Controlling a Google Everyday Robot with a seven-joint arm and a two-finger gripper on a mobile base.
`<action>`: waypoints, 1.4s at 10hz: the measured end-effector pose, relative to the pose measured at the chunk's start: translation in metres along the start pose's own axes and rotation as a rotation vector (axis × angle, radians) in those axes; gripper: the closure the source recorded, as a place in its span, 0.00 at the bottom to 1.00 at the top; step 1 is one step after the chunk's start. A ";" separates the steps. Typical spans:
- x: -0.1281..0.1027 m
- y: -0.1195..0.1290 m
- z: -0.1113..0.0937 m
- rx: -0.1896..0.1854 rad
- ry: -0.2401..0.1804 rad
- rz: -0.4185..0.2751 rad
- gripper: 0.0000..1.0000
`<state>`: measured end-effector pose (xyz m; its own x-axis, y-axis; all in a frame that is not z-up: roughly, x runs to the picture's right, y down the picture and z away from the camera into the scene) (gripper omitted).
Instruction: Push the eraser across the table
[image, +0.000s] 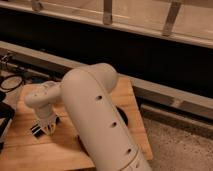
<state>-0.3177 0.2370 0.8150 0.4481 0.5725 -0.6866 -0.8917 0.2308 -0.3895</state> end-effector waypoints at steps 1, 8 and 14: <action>-0.007 0.001 -0.013 0.009 -0.034 -0.003 1.00; -0.014 0.013 -0.073 0.039 -0.080 -0.023 1.00; -0.005 0.021 -0.058 0.064 -0.042 -0.058 1.00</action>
<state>-0.3351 0.1934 0.7739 0.4972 0.5888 -0.6373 -0.8672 0.3132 -0.3872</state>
